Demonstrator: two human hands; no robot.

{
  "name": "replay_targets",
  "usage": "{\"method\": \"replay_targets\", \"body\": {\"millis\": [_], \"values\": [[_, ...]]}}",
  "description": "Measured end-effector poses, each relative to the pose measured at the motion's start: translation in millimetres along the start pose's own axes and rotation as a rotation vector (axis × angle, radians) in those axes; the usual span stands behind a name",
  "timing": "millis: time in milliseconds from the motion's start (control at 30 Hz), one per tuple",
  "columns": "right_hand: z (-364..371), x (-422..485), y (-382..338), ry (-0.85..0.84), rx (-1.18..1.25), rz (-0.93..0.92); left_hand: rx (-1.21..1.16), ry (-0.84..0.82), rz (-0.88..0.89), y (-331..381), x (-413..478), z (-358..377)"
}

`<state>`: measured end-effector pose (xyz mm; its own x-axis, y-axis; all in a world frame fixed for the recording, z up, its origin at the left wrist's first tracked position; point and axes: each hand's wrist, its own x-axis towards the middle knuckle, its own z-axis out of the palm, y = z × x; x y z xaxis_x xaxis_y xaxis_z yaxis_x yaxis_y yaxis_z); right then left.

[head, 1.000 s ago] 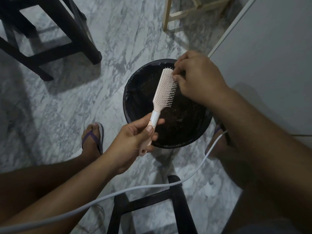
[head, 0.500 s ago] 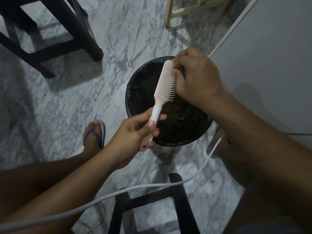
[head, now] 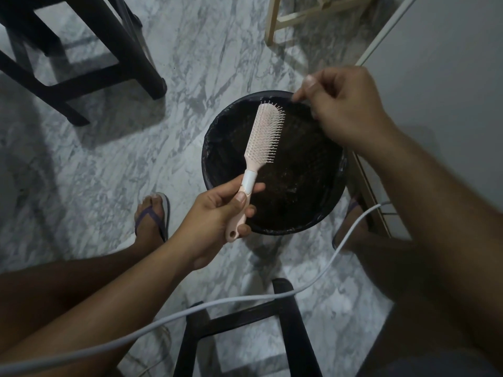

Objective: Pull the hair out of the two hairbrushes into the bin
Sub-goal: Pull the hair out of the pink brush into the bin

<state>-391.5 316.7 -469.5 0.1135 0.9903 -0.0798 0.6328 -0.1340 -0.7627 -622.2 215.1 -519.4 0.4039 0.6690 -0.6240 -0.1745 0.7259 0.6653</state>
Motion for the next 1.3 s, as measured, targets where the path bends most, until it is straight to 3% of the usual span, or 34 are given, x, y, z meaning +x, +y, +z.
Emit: {"method": "replay_targets", "body": {"millis": [200, 533, 633, 767, 867, 1000, 1100, 1167, 1233, 1300], "values": [[26, -11, 6, -0.166, -0.352, -0.208, -0.027, -0.015, -0.014, 0, 1, 4], [33, -15, -2, -0.173, -0.594, -0.200, 0.131, -0.017, 0.011, -2, -2, -3], [35, -13, 1, -0.176, -0.479, -0.143, 0.066, -0.004, -0.016, -1, 0, -3], [23, -5, 2, -0.228, -0.151, 0.052, 0.012, -0.010, -0.024, -3, 0, 0], [2, 3, -3, -0.124, 0.228, 0.273, 0.013, 0.004, -0.017, -2, 1, 0], [-16, 9, 0, -0.008, 0.426, 0.325, -0.004, 0.004, 0.004, 3, 3, -2], [-15, 6, -2, -0.223, 0.767, 0.385, -0.029, 0.020, -0.002, 3, 4, -2], [-21, 3, -6, -0.592, 0.954, 0.408, -0.065, 0.038, -0.012, 3, 6, -2], [-27, -1, -9, -0.882, 0.907, 0.363, -0.095, 0.051, -0.016, 5, 6, -3], [-26, -5, -9, -0.933, 0.671, 0.307, -0.105, 0.056, -0.011, 7, 6, -4]]}}
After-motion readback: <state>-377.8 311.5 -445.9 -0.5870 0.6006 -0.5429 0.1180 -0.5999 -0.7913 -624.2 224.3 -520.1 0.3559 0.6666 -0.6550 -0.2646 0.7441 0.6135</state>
